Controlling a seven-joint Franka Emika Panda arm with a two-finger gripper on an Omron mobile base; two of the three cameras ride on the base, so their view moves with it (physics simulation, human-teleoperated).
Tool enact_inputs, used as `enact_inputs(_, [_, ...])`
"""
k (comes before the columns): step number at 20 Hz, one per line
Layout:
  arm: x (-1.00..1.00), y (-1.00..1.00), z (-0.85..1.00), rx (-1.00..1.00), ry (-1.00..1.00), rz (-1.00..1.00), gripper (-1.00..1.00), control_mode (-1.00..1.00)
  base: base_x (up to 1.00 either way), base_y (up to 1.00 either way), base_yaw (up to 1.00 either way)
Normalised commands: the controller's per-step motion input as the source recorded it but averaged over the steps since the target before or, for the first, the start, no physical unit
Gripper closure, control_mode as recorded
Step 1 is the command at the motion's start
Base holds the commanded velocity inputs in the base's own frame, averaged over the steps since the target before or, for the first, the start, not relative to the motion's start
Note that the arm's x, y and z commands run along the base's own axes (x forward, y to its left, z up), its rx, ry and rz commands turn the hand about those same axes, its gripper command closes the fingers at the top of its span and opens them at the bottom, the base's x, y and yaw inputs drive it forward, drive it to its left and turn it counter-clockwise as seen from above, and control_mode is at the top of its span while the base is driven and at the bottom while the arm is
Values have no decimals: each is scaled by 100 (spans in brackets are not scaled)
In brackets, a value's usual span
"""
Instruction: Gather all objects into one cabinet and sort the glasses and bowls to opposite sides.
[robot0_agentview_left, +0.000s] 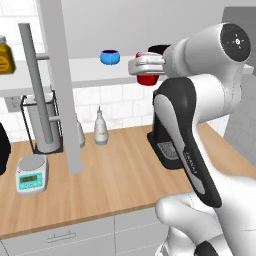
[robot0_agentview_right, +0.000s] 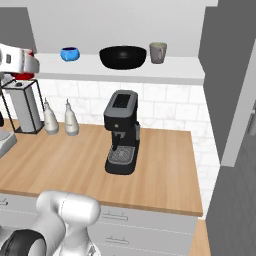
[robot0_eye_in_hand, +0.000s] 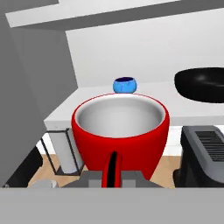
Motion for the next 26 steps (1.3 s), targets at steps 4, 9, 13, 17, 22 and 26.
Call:
enact_inputs(4, [78,36,0,0,1,9,100,-100,0,0,0])
enact_inputs(9, [83,24,-12,0,2,11,100,-100,0,0,0])
enact_inputs(13, [69,21,-18,-3,0,4,100,-100,0,0,0])
enact_inputs(17, [40,0,-31,-10,0,0,100,-100,0,0,0])
enact_inputs(22, [49,4,-19,-5,2,0,100,-100,0,0,0])
enact_inputs(26, [63,16,0,0,5,0,100,-100,0,0,0])
